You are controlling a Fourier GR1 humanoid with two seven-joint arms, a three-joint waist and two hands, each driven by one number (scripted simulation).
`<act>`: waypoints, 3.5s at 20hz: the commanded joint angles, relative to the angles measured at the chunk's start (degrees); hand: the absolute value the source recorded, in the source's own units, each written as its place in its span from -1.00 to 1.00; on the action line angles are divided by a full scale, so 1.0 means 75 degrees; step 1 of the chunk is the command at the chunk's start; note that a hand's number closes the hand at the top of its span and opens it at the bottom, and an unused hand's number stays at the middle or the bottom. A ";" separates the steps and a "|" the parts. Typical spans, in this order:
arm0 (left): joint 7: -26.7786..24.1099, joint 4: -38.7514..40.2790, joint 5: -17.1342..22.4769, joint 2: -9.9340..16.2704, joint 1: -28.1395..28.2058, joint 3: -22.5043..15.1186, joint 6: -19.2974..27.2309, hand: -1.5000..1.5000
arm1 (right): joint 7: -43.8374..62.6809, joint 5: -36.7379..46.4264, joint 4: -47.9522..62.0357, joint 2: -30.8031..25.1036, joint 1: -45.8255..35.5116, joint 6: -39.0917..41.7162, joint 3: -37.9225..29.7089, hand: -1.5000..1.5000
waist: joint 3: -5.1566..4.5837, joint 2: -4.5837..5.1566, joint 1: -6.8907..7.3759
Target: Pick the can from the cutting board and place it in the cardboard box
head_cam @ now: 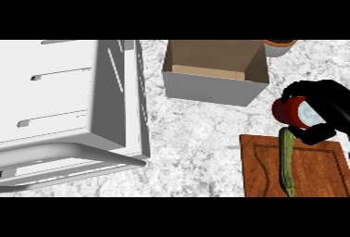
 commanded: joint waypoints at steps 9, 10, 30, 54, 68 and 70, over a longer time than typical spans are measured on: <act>-0.0088 -0.0169 -0.0327 -0.0936 0.0041 -0.0787 0.0331 0.00 | -0.4362 -0.2427 0.1952 0.0786 -0.2019 0.1206 -0.0933 1.00 | 0.0079 -0.0058 -0.0189; -0.0074 -0.0236 -0.0291 -0.0912 0.0104 -0.0798 0.0266 0.00 | -0.4573 -0.2675 0.2163 0.0778 -0.2273 0.1521 -0.1066 1.00 | 0.0070 -0.0087 -0.0148; 0.0015 -0.0530 -0.0507 -0.1078 0.0482 -0.1116 0.1084 0.00 | -0.4887 -0.2401 0.5767 0.2961 -0.5955 0.2695 -0.0312 1.00 | 0.0010 -0.0284 -0.0598; -0.0011 -0.0718 -0.0158 -0.0831 0.0757 -0.1185 0.1243 0.00 | -0.4574 -0.2060 0.8838 0.5659 -0.6670 0.1634 -0.0571 -1.00 | 0.0024 -0.0260 -0.0748; -0.0073 -0.0812 0.0008 -0.0621 0.0676 -0.1144 0.1137 0.00 | -0.3828 -0.4479 0.9996 0.4533 -0.7358 0.2587 -0.3267 -1.00 | 0.0029 -0.0067 -0.0682; -0.0116 -0.0816 0.0102 -0.0577 0.0830 -0.1087 0.1040 0.00 | -0.3656 -0.4560 1.0171 0.4095 -0.7391 0.2558 -0.3411 -1.00 | 0.0025 -0.0066 -0.0630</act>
